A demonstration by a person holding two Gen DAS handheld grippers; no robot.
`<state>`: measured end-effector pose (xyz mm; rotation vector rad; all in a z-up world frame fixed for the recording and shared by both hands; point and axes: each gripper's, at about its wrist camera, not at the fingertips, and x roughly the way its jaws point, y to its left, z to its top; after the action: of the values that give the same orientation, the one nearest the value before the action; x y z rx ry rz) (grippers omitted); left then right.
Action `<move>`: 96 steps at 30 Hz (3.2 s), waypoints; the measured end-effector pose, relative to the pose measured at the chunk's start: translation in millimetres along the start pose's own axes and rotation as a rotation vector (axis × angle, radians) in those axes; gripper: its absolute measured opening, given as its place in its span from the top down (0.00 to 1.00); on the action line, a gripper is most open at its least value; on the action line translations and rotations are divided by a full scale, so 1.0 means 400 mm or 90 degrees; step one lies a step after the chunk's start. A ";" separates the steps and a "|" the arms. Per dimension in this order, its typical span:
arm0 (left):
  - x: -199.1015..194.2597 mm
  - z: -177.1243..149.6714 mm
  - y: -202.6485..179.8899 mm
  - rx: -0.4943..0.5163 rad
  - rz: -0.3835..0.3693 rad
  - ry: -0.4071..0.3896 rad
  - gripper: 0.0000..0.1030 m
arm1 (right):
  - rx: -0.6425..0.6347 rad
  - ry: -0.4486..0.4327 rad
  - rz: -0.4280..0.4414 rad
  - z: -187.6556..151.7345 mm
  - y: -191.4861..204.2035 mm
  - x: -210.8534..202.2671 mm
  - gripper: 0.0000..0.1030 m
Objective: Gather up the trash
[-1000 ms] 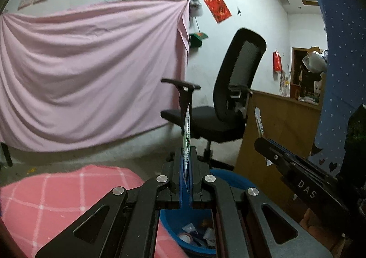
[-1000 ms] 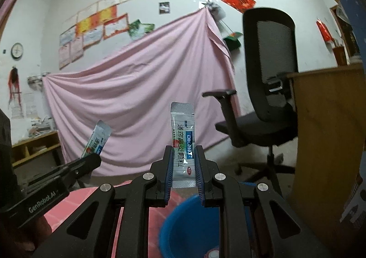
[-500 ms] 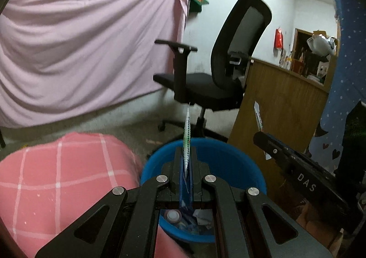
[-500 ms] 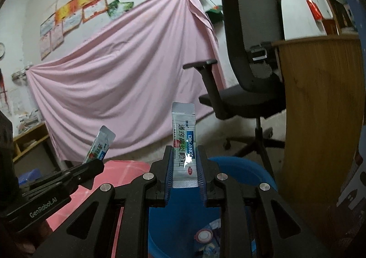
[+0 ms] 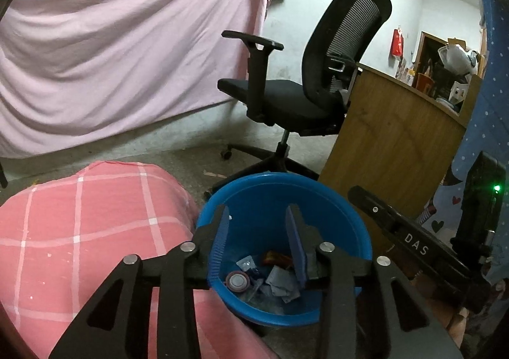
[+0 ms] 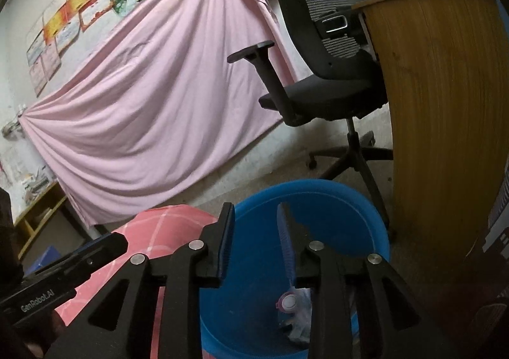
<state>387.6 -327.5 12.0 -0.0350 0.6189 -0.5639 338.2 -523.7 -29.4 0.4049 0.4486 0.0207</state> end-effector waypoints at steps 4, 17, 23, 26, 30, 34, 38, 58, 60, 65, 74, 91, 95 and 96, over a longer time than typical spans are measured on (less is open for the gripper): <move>-0.018 0.002 0.010 -0.008 0.013 -0.009 0.66 | -0.008 -0.004 0.005 0.000 0.014 -0.006 0.69; -0.172 0.006 0.051 -0.017 0.066 -0.055 0.49 | -0.061 -0.060 0.022 0.015 0.101 -0.075 0.53; -0.217 0.002 0.065 -0.015 0.114 -0.070 0.30 | -0.079 -0.076 0.022 0.012 0.132 -0.091 0.39; -0.242 -0.017 0.076 -0.022 0.158 -0.099 0.14 | -0.086 -0.084 0.016 0.011 0.144 -0.099 0.24; -0.272 -0.050 0.097 -0.041 0.191 -0.117 0.05 | -0.095 -0.100 0.010 0.006 0.154 -0.117 0.13; -0.310 -0.086 0.115 -0.060 0.200 -0.124 0.05 | -0.115 -0.117 0.004 -0.008 0.170 -0.139 0.00; -0.360 -0.122 0.122 -0.071 0.205 -0.135 0.05 | -0.124 -0.122 0.003 -0.041 0.175 -0.169 0.00; -0.646 -0.277 0.133 -0.068 0.245 -0.199 0.02 | -0.134 -0.162 0.021 -0.153 0.282 -0.394 0.00; -0.667 -0.289 0.137 -0.072 0.246 -0.202 0.02 | -0.138 -0.163 0.020 -0.160 0.295 -0.411 0.00; -0.732 -0.327 0.146 -0.072 0.259 -0.208 0.02 | -0.143 -0.171 0.018 -0.181 0.327 -0.452 0.00; -0.816 -0.394 0.148 -0.065 0.269 -0.218 0.02 | -0.152 -0.190 0.007 -0.239 0.380 -0.526 0.00; -0.901 -0.569 0.137 -0.033 0.277 -0.239 0.02 | -0.187 -0.197 -0.008 -0.423 0.469 -0.623 0.00; -0.905 -0.591 0.156 -0.048 0.285 -0.221 0.02 | -0.206 -0.188 -0.002 -0.468 0.483 -0.624 0.00; -0.906 -0.597 0.160 -0.050 0.288 -0.216 0.02 | -0.209 -0.185 0.001 -0.476 0.485 -0.623 0.00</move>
<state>43.1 -56.5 -0.5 -0.0619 0.3007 -0.0889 45.6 -300.3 -7.3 0.0819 0.1520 0.0352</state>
